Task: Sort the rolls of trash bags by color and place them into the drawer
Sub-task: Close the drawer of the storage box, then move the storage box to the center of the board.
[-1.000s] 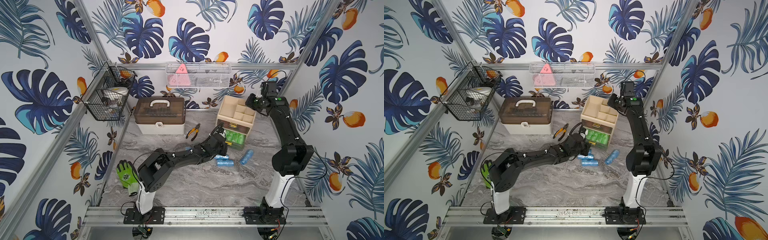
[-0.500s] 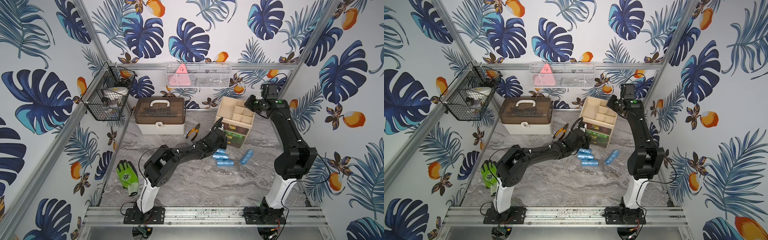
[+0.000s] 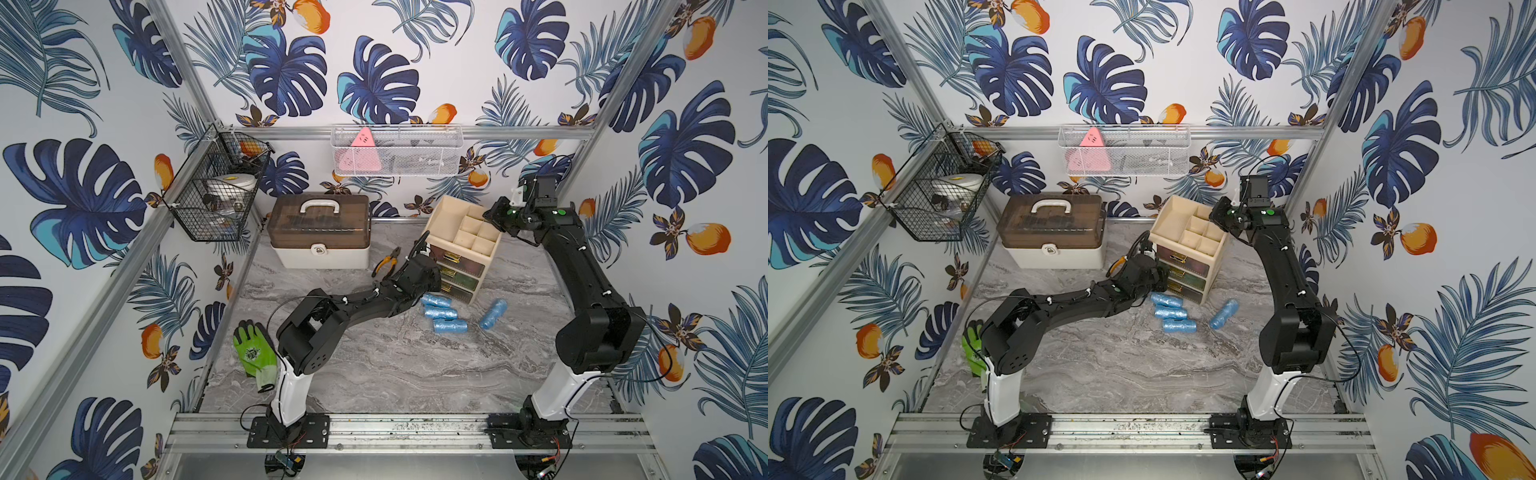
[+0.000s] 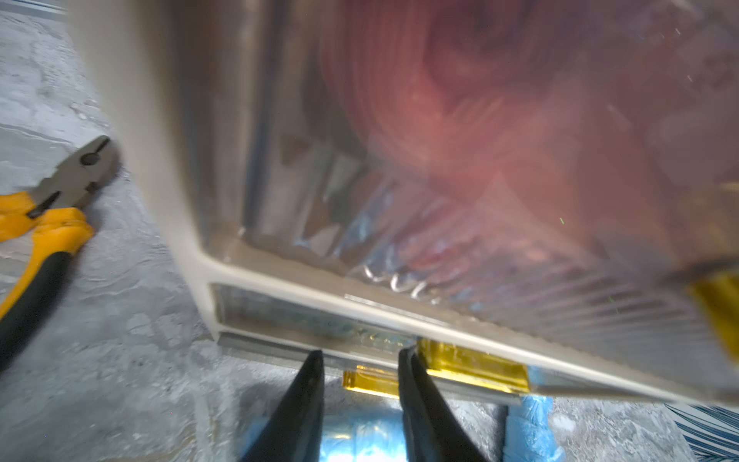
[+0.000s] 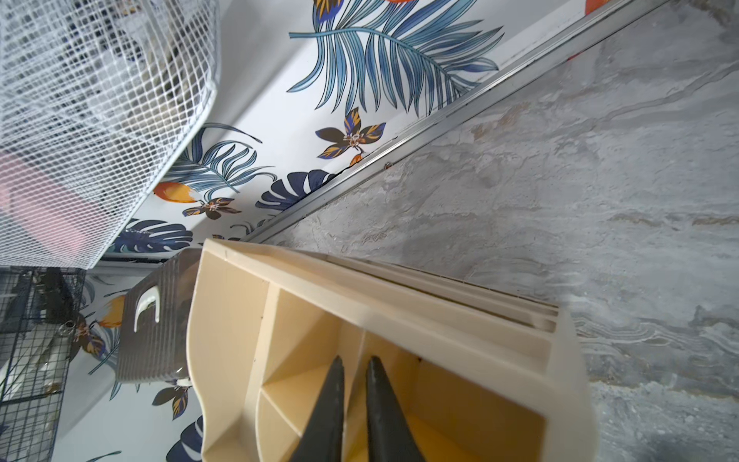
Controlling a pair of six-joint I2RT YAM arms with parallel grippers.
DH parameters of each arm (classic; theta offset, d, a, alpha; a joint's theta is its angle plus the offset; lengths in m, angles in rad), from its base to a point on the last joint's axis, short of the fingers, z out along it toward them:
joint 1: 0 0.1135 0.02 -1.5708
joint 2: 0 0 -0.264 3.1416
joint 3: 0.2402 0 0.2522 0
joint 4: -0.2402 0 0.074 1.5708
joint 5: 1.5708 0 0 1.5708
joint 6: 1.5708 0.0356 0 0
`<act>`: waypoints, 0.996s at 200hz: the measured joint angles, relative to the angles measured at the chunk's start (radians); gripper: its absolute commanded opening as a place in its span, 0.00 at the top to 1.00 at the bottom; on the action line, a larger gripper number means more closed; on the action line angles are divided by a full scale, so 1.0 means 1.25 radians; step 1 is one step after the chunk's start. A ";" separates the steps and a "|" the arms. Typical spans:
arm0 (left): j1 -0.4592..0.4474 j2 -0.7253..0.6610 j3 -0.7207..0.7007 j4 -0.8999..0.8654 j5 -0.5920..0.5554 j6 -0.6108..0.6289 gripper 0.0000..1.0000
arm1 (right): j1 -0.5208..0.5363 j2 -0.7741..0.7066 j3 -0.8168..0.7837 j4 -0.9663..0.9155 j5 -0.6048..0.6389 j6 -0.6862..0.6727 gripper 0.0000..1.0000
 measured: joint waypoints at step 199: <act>0.049 -0.057 -0.274 0.202 0.313 -0.409 0.52 | 0.004 -0.115 -0.051 -0.007 -0.070 0.005 0.37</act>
